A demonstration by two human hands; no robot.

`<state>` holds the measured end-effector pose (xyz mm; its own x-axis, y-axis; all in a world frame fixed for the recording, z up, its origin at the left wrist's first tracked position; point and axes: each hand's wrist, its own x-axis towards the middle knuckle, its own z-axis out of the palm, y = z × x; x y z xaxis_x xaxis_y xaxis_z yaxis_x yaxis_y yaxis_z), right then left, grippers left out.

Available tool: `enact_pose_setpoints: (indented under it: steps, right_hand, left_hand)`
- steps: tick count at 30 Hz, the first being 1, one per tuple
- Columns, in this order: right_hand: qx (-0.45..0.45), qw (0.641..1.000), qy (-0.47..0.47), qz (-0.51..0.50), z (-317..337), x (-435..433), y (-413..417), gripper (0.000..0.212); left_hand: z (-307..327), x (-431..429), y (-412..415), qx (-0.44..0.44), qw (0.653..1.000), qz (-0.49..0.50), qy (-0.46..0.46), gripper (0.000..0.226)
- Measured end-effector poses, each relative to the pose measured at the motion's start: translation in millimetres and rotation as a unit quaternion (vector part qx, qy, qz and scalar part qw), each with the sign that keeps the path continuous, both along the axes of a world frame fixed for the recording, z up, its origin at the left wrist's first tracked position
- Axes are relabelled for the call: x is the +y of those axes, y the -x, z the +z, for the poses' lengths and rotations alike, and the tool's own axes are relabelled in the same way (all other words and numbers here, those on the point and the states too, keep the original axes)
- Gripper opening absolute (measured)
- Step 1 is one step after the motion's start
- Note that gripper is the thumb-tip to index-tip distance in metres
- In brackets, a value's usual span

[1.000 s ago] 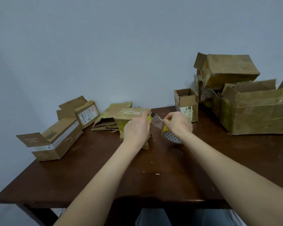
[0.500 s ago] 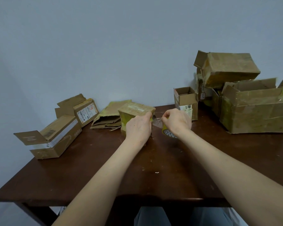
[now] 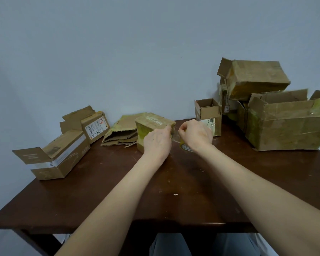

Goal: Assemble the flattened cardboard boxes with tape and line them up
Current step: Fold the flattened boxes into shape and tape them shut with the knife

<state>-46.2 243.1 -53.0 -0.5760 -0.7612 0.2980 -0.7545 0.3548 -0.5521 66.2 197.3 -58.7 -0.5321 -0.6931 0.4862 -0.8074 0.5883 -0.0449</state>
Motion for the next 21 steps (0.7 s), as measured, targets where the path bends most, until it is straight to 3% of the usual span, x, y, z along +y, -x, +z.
enact_pose_setpoints:
  steps: [5, 13, 21]
  right_hand:
    - [-0.037, 0.999, 0.0, -0.004, -13.7, 3.4, 8.1, 0.018]
    - [-0.053, 0.999, 0.008, -0.003, -12.5, 3.3, 1.6, 0.021]
    - [-0.092, 0.996, 0.016, -0.017, -19.5, 8.9, 6.2, 0.017]
  left_hand:
    - [-5.0, 0.7, -12.0, 0.028, 0.999, -0.033, -0.002, 0.029]
    - [-5.9, 11.9, -10.5, -0.069, 0.997, 0.002, 0.046, 0.018]
    - [-17.9, 13.8, -26.3, 0.053, 0.996, -0.064, 0.025, 0.031]
